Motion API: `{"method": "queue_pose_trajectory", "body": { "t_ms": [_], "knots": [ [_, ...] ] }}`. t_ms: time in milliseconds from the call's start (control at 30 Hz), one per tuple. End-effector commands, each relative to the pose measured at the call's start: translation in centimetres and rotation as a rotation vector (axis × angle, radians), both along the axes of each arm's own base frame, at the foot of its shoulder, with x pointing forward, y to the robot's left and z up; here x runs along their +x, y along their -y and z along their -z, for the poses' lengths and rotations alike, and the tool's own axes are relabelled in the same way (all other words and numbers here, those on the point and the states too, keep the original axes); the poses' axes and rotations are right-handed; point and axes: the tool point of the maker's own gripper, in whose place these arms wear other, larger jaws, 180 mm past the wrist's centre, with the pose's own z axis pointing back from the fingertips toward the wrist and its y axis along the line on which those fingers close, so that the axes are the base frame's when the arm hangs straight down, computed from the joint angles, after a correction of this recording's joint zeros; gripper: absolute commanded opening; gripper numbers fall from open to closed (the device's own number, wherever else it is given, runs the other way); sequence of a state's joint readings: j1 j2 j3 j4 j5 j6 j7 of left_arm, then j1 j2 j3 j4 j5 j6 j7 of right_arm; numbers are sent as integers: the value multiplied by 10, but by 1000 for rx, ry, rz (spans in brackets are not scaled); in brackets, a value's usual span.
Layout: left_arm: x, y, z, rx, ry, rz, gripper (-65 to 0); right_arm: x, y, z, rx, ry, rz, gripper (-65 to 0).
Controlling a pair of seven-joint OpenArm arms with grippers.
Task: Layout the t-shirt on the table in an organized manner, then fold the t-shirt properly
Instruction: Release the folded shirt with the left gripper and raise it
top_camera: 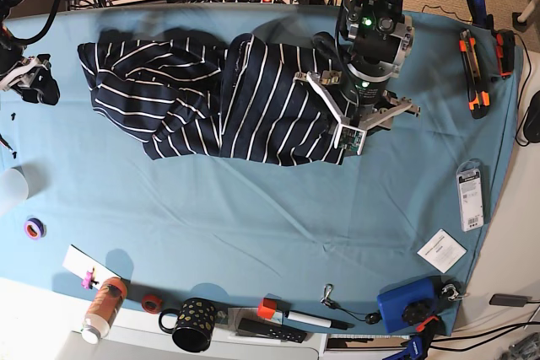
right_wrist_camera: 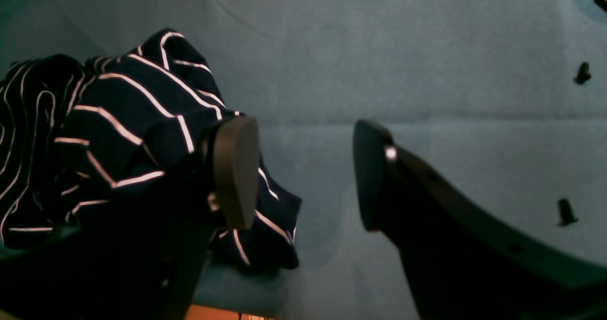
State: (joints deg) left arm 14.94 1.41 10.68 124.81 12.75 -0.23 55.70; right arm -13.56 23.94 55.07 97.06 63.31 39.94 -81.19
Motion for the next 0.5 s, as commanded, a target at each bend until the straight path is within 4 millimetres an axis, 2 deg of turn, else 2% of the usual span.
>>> {"method": "queue_pose_trajectory", "body": {
  "t_ms": [0,100,200,333,467],
  "knots": [
    [4,1,-10,-15,40,-4,-391,8,0,-18,-12,60,-24,-332],
    [5,1,-11,-15,42,-4,-391,16,-16,-33,94,156,-55,-332],
    [5,2,-11,-16,43,-3,-391,21,-19,-32,152,188,-47,-332],
    [5,2,-11,-15,43,-4,-391,29,-20,-11,321,175,-29,-332],
    [5,2,-11,-16,43,-3,-391,37,-44,25,510,108,-76,-332]
  ]
}}
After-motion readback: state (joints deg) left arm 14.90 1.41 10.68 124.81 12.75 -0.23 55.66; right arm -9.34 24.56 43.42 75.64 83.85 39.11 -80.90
